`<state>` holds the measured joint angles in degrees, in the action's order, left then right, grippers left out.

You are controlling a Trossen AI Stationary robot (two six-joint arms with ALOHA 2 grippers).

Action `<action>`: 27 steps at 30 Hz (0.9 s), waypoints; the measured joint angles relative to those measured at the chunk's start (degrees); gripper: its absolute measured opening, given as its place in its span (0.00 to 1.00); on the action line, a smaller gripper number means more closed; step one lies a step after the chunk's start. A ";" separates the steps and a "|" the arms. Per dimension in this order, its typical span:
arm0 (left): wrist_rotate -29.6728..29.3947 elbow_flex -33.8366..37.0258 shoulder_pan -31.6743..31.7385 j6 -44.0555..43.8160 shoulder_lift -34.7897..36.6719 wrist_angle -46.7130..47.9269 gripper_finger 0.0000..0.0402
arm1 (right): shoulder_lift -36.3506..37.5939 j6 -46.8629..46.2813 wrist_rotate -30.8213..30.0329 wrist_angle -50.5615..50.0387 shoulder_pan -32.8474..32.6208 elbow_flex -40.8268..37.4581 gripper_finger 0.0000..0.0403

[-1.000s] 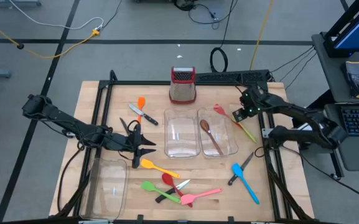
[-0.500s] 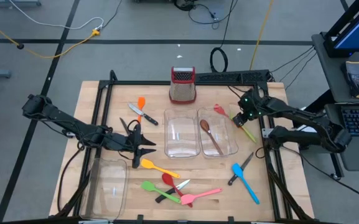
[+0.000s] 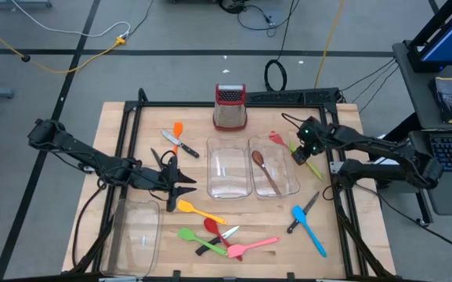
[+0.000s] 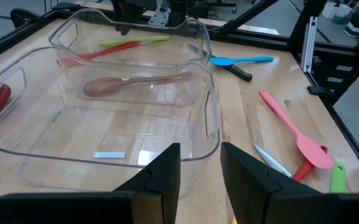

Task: Pick & Place Kitchen Items
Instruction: Put the green serving spoon into the right transparent bin

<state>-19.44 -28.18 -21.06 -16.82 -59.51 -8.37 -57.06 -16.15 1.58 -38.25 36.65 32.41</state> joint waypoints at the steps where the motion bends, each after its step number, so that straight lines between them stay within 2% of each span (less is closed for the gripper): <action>1: -0.01 0.00 0.00 0.00 0.00 -0.01 0.29 | 0.02 -1.28 -0.94 -1.38 -0.28 0.06 0.39; 6: 0.00 0.00 0.00 0.06 0.00 -0.01 0.29 | 0.23 -4.25 -1.99 -12.38 -0.44 -0.09 0.39; 9: -0.12 0.00 0.03 0.38 0.00 -0.22 0.29 | 0.83 -4.22 -1.54 -9.57 -0.44 0.13 0.39; 17: -0.15 -0.01 0.04 0.15 0.00 -0.75 0.29 | 2.10 -4.19 -1.37 -9.86 -0.48 0.06 0.38; 23: -0.15 0.00 0.60 0.20 0.00 -0.73 0.29 | 0.54 -3.79 -1.30 -8.32 -0.46 0.06 0.38; 27: -0.15 -0.02 0.85 0.23 0.00 -0.71 0.29 | -0.95 -3.11 0.92 -6.19 -1.56 0.06 0.39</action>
<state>-19.59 -28.20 -20.21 -16.59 -59.51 -9.08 -58.01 -19.26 2.49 -44.44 35.09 32.47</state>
